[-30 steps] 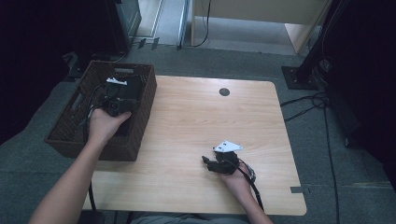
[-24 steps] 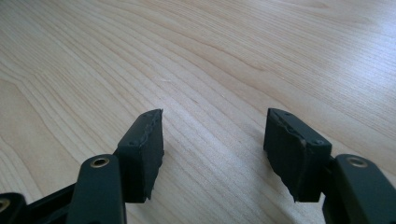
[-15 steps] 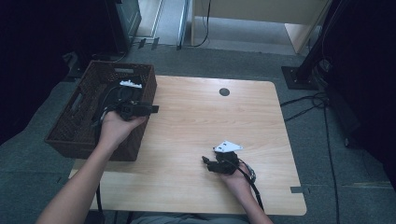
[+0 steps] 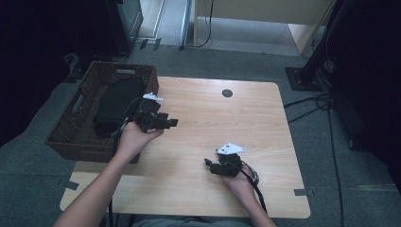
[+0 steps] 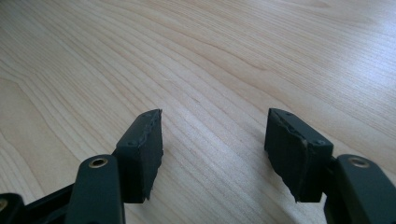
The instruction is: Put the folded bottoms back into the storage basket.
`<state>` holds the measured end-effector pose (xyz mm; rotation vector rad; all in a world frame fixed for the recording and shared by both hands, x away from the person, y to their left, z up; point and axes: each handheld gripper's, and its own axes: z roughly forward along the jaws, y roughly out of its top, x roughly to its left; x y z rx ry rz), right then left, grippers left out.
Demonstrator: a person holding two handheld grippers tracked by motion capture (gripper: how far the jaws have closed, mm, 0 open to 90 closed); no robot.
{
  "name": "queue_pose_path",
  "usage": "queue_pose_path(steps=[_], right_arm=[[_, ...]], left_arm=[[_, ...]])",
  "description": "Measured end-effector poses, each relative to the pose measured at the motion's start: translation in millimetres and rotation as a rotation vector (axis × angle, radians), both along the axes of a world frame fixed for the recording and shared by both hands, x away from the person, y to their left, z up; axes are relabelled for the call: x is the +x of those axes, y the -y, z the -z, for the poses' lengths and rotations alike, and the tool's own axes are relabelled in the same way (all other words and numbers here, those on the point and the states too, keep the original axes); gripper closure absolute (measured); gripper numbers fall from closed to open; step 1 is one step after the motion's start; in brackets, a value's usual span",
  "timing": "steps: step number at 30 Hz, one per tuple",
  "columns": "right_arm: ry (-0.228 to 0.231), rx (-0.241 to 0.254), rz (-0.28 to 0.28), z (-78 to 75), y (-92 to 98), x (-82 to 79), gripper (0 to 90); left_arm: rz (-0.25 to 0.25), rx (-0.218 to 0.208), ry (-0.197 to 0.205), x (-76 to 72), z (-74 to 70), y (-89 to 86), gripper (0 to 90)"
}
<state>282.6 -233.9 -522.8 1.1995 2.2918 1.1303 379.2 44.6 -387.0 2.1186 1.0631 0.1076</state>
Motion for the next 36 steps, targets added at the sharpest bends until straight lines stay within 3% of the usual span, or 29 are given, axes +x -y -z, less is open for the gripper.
queue_pose_path(steps=[10,18,29,32,36], right_arm=[[-0.004,-0.001,-0.001,-0.1,-0.7,-0.5,36.5],[0.000,-0.007,-0.004,0.0,-1.1,-0.6,36.3],[0.002,-0.020,-0.009,0.0,-2.4,-1.6,35.9],[0.003,-0.020,-0.009,0.0,-2.4,-1.6,35.7],[0.002,-0.019,-0.009,0.0,-2.4,-1.6,35.6]], left_arm=[[0.066,0.026,-0.045,-12.5,35.6,31.0,44.1],[0.093,0.039,-0.070,-19.7,68.6,43.0,43.7],[0.114,0.123,-0.069,-27.3,104.4,49.4,43.1],[0.120,0.122,-0.069,-28.3,107.2,49.1,42.9],[0.119,0.111,-0.038,-31.3,111.4,47.4,42.8]])
